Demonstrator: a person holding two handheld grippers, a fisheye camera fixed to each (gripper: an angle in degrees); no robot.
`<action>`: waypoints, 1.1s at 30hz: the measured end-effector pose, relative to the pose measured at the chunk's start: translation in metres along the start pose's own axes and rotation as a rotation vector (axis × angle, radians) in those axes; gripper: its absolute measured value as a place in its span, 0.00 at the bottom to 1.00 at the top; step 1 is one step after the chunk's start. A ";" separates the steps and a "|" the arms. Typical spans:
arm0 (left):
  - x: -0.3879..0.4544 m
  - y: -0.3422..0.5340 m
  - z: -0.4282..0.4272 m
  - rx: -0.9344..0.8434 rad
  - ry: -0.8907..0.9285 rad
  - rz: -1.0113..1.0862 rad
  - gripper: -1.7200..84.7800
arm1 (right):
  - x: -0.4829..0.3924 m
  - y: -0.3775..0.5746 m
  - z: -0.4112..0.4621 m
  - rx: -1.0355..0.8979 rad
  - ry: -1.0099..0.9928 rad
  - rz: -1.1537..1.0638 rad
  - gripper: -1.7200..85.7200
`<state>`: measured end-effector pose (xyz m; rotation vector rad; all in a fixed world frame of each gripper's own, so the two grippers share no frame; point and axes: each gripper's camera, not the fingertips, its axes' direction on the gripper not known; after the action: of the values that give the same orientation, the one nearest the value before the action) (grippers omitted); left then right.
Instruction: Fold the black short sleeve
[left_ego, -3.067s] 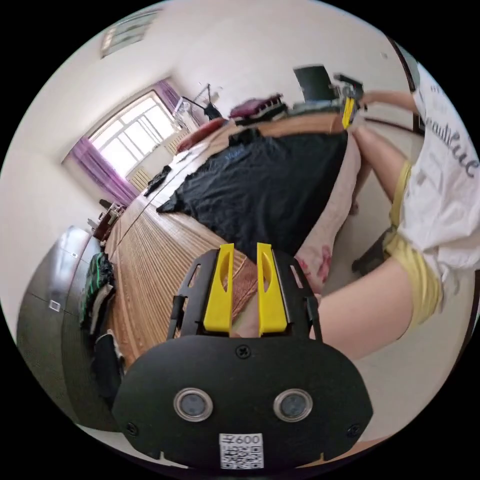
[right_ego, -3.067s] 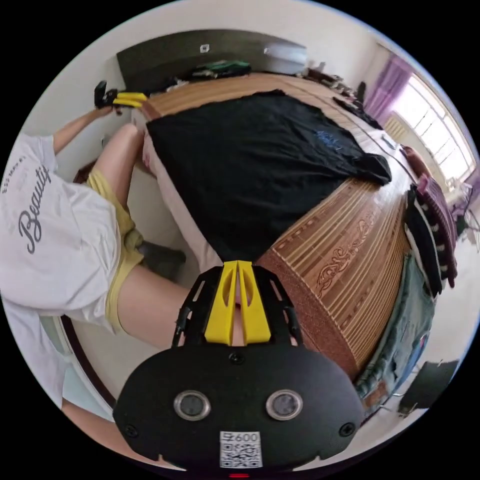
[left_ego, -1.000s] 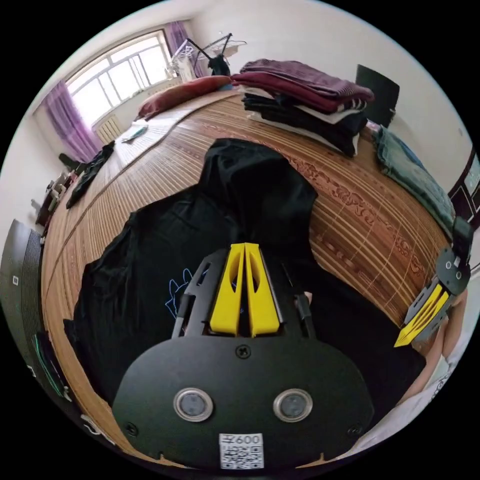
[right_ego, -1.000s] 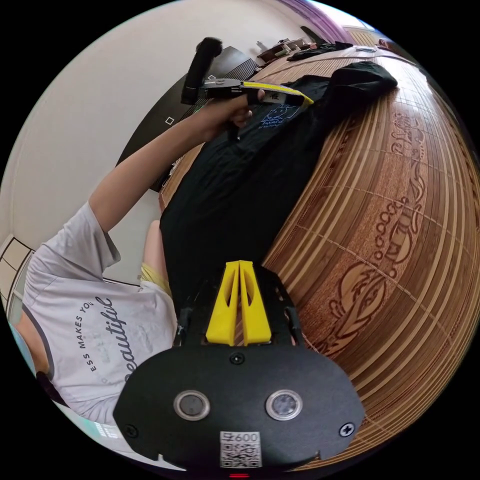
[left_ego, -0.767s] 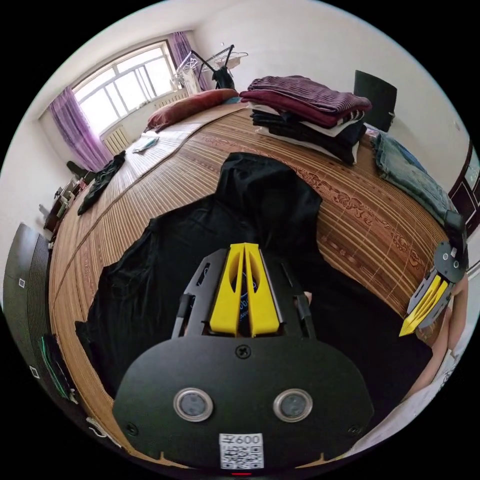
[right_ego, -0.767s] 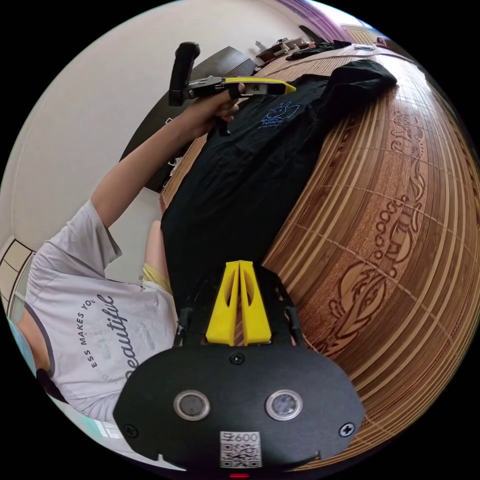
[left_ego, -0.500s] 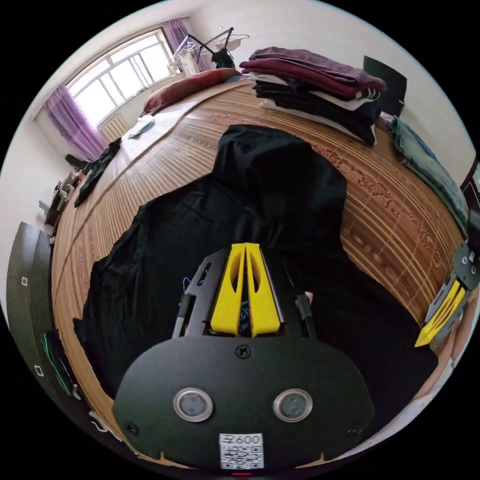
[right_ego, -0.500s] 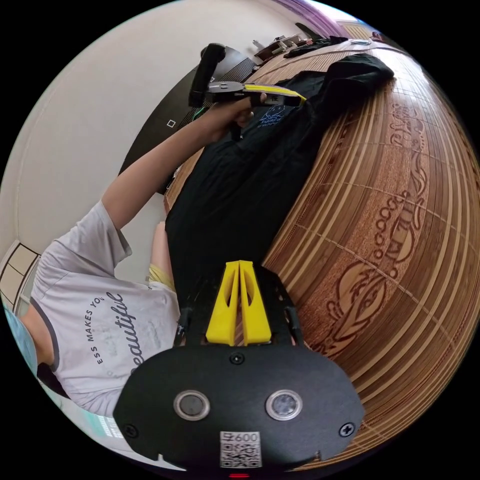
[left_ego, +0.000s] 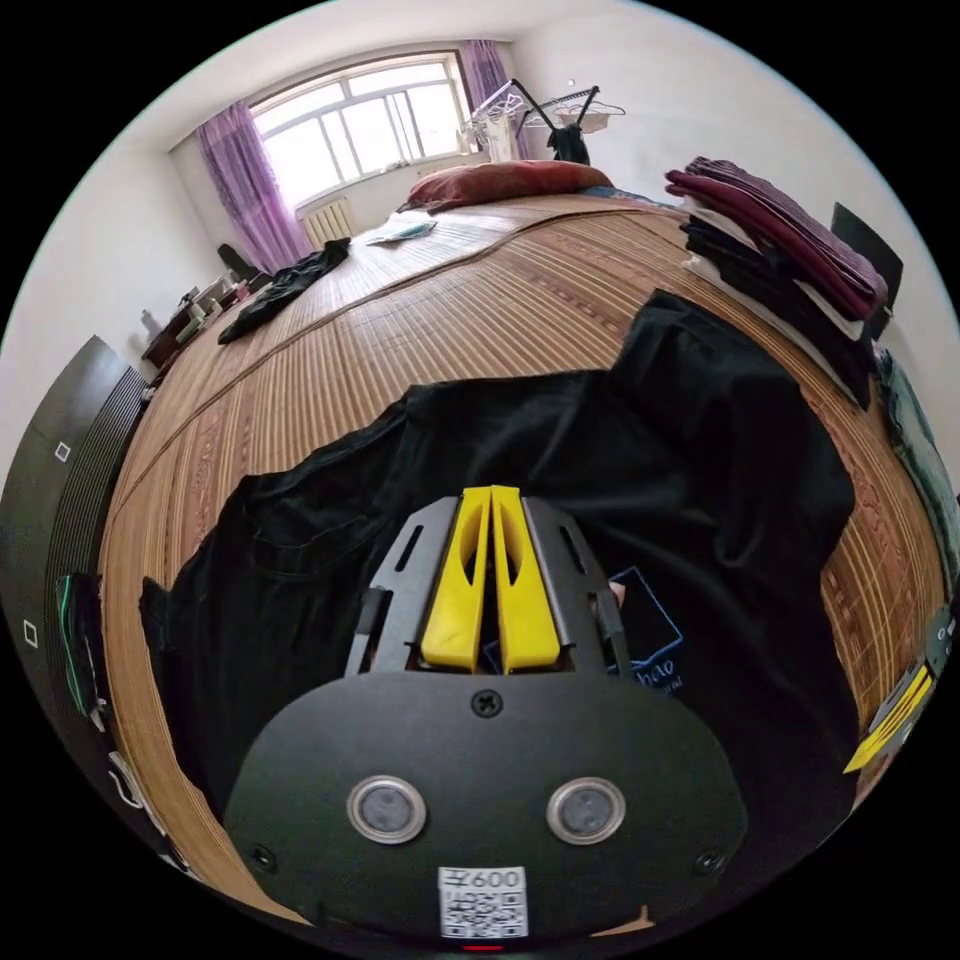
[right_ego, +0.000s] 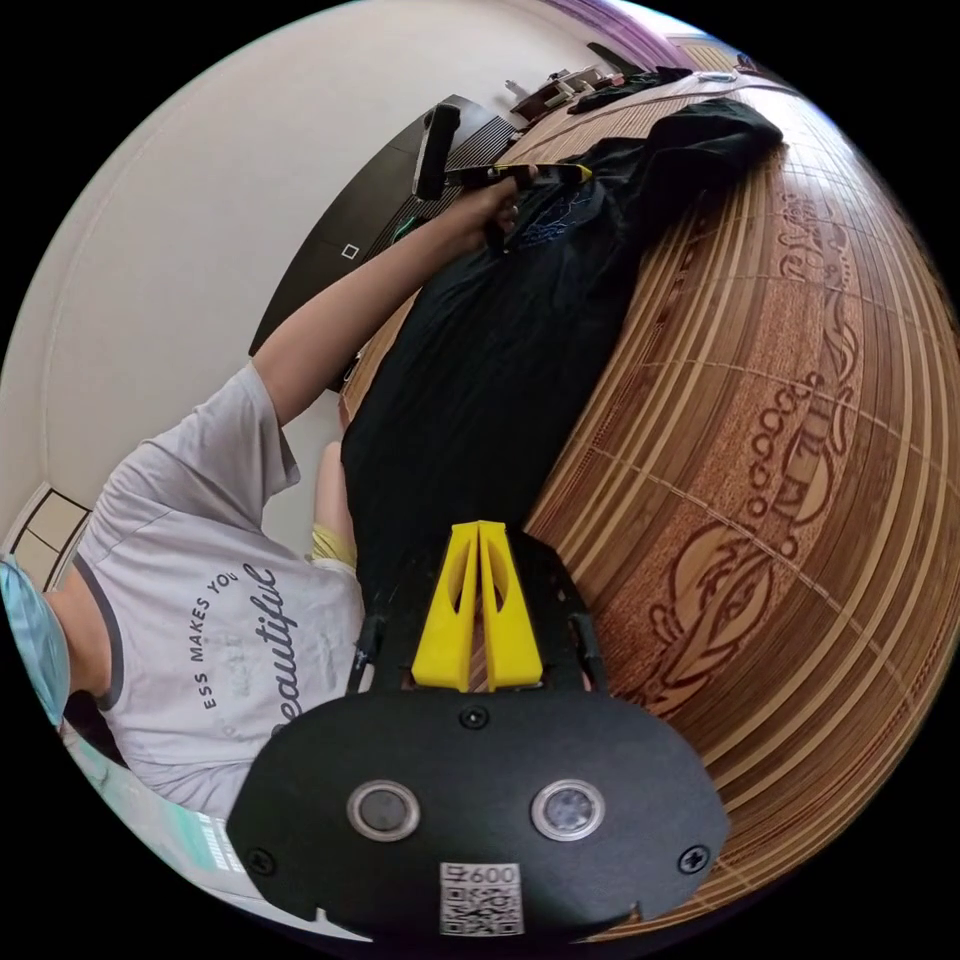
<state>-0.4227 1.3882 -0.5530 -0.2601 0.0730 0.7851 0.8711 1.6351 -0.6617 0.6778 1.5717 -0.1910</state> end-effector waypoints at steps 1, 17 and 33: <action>-0.005 -0.004 0.003 -0.002 -0.005 -0.019 0.03 | -0.002 0.006 0.000 0.000 -0.008 0.003 0.01; -0.033 -0.023 -0.008 0.137 0.095 0.041 0.02 | -0.043 0.077 0.004 -0.004 -0.020 0.016 0.01; -0.160 0.049 -0.009 -0.060 0.041 -0.204 0.03 | -0.073 0.174 0.016 0.007 -0.028 0.019 0.01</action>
<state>-0.5701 1.3092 -0.5461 -0.3350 0.0608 0.5795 0.9737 1.7452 -0.5474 0.6919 1.5378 -0.1913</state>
